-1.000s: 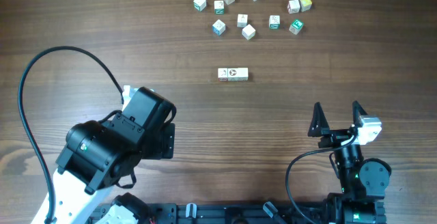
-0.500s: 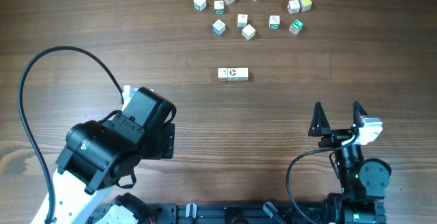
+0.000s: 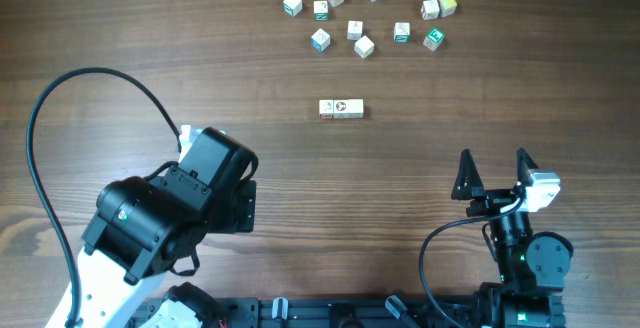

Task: Form a horizontal line

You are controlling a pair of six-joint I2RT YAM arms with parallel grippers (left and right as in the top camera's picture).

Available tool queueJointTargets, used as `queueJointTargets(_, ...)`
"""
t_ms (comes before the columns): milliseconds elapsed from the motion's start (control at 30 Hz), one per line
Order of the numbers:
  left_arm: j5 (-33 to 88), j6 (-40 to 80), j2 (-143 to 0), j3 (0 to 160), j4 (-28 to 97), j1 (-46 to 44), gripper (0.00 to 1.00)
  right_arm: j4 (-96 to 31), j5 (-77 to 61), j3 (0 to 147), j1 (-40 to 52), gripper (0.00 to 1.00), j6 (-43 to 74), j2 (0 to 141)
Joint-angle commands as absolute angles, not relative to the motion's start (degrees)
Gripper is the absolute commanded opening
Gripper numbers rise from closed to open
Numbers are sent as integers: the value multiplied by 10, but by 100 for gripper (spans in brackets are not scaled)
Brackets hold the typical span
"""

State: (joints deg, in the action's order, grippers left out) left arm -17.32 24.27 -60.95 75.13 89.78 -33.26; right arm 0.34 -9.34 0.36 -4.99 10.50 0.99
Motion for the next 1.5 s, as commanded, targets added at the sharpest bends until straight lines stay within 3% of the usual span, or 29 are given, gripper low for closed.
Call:
queueJointTargets(0,-179,242,-608,749,897,-333,100,6,-88,3,-53,100,114,2)
queueJointTargets(300,-178,242,-531,732,879,-324,100,6,-88,3,-53,100,114,2)
queueJointTargets(600,-122,224,-368,660,790,-168,100,6,-88,3,-53,100,114,2)
queueJointTargets(833,-39,147,-197,523,511,-93,100,6,-88,3,-53,100,114,2)
queueJointTargets(1000,48,131,-96,323,310,-27,100,6,-88,3,-53,100,114,2)
queueJointTargets(1233,62,65,-18,83,22,12,100,6,-88,3,-53,100,114,2)
queueJointTargets(1367,62,6,-2,15,-63,15,100,6,-88,3,-53,100,114,2)
queueJointTargets(1467,42,-13,-2,3,-41,15,100,6,-88,3,-53,100,114,2)
